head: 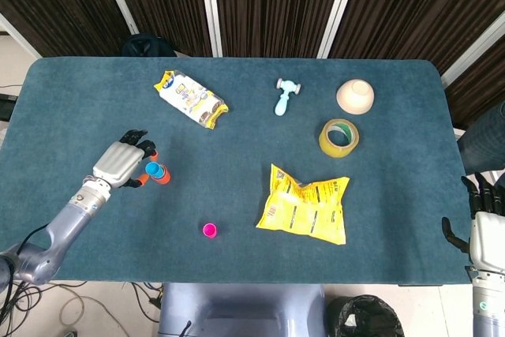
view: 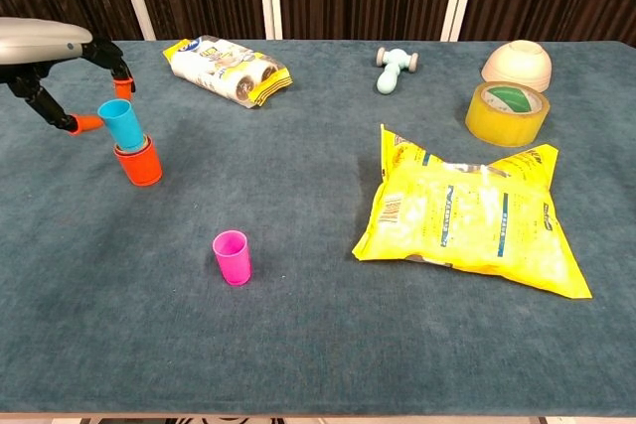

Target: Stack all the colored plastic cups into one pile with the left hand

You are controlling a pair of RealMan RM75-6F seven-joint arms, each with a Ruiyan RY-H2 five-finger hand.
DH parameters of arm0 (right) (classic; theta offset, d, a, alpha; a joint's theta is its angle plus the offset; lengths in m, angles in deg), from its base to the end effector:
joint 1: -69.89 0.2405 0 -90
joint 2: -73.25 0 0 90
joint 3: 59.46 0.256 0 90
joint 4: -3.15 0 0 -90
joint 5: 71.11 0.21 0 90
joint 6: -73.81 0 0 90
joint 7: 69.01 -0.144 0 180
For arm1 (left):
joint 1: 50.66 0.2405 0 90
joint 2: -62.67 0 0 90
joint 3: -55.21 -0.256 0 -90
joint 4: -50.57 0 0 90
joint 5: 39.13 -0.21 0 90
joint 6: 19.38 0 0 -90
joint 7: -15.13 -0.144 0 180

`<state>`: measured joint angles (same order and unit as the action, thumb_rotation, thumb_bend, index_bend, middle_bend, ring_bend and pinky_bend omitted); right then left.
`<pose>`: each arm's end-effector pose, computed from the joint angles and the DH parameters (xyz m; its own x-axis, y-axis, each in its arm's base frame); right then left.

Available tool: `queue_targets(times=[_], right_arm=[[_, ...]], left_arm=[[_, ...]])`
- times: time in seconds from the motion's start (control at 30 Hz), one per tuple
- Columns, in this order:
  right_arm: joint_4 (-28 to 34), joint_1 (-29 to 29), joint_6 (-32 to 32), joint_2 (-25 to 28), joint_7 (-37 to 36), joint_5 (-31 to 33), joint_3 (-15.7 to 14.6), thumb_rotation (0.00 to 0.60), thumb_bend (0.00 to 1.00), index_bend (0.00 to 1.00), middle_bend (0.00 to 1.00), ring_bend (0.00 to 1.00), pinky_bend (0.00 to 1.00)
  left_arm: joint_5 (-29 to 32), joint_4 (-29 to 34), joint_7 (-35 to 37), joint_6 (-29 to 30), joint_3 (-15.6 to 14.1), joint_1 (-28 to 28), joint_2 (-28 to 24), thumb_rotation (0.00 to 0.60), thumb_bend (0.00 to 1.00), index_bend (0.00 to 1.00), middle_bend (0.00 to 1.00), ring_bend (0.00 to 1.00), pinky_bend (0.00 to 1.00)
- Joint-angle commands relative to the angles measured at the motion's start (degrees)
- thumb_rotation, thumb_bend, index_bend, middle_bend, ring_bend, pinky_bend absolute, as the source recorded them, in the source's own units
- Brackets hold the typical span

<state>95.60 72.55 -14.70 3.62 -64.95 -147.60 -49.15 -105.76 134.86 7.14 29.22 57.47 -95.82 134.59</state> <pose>-0.3193 -0.1912 0.1633 0.3568 0.1544 0.9213 -0.9259 0.1900 0.3267 -0.2065 0.3649 0.0619 0.5755 0.3092 0.7571 0.8072 -0.3635 -0.4651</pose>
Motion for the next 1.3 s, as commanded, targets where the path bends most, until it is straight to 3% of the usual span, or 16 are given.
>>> queue_targets(times=[0.03, 0.13, 0.27, 0.47, 0.77, 1.07, 1.3], right_arm=[[0.03, -0.07, -0.15, 0.05, -0.12, 0.07, 0.1, 0.6, 0.42, 0.12, 0.05, 0.11, 0.04], [0.14, -0.14, -0.24, 0.1, -0.3, 0.16, 0.19, 0.6, 0.42, 0.12, 0.05, 0.11, 0.04], [0.22, -0.15, -0.16, 0.23, -0.42, 0.14, 0.17, 0.6, 0.42, 0.12, 0.05, 0.11, 0.04], [0.38, -0.15, -0.03, 0.19, -0.39, 0.26, 0.16, 0.6, 0.42, 0.12, 0.05, 0.11, 0.04], [0.39, -0.1, -0.04, -0.12, -0.04, 0.38, 0.19, 0.6, 0.42, 0.12, 0.05, 0.11, 0.04], [0.67, -0.23, -0.23, 0.03, -0.35, 0.57, 0.42, 0.6, 0.42, 0.12, 0.05, 0.11, 0.04], [0.97, -0.47, -0.76, 0.29, -0.93, 0.54, 0.67, 0.6, 0.42, 0.12, 0.05, 0.11, 0.04]], left_arm=[[0.19, -0.8, -0.1, -0.5, 0.37, -0.2, 0.9, 0.6, 0.37, 0.41, 0.23, 0.0, 0.08], [0.52, -1.42, -0.7, -0.87, 0.47, -0.32, 1.5, 0.6, 0.36, 0.36, 0.23, 0.0, 0.07], [1.33, -1.54, -1.99, -2.23, 0.14, -0.53, 1.35, 0.6, 0.33, 0.18, 0.2, 0.0, 0.07], [3.22, -0.07, -3.3, -4.98, -0.07, -1.14, -0.31, 0.6, 0.31, 0.05, 0.17, 0.0, 0.05], [0.84, 6.22, -1.99, -3.77, 2.71, -2.32, -0.79, 0.6, 0.27, 0.09, 0.18, 0.0, 0.05], [-1.98, 12.02, -5.15, -6.31, 1.17, -4.19, 0.28, 0.6, 0.25, 0.15, 0.18, 0.0, 0.05], [-0.49, 12.36, -5.93, -9.46, 0.1, -5.52, 2.38, 0.6, 0.25, 0.17, 0.17, 0.0, 0.05]])
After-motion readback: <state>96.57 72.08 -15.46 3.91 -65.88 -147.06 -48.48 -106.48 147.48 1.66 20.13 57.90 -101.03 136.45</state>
